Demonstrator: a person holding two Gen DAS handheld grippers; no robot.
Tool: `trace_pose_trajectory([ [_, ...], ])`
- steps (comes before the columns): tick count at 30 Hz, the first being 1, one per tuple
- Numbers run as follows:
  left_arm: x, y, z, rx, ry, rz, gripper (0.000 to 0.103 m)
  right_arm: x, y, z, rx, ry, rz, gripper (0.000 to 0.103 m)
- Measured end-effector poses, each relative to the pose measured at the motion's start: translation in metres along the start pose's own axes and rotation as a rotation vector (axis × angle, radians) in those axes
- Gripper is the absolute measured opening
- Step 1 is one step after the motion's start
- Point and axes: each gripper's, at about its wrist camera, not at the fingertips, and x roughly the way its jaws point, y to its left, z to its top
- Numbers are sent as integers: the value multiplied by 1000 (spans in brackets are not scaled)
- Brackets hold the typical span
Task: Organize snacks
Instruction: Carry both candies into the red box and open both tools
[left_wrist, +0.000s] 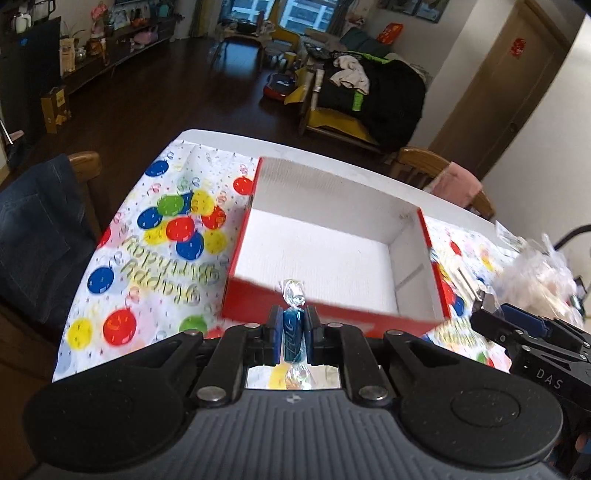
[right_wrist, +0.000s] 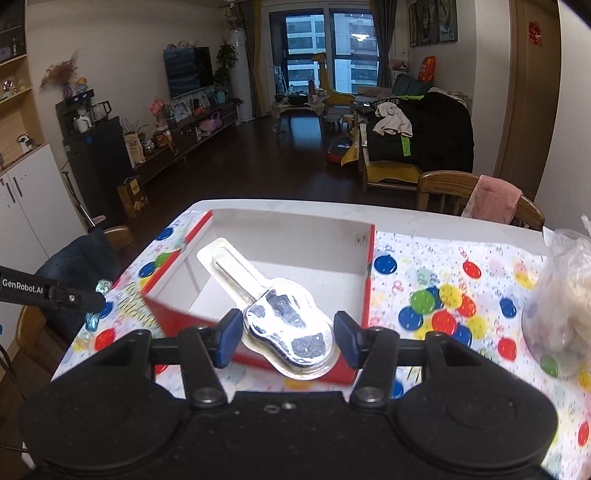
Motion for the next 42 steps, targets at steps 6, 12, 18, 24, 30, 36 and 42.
trace_pose_trajectory([
  [6,36,-14,32,18,7,61,12,39,-14,26,-8,36,6,53],
  [12,78,-22,50,48,39,129,12,81,-14,36,-70,84,4,53],
  [18,110,-21,52,37,87,186,12,136,-3,36,-167,184,6,53],
  [24,119,-16,42,23,114,212,12,185,12,26,-249,290,3,53],
  [30,120,-10,38,-4,127,225,12,214,23,17,-330,371,18,53],
  [36,120,-10,36,-22,131,234,12,220,22,20,-346,434,23,54],
  [42,112,-16,32,-25,123,234,12,214,17,23,-341,424,60,62],
])
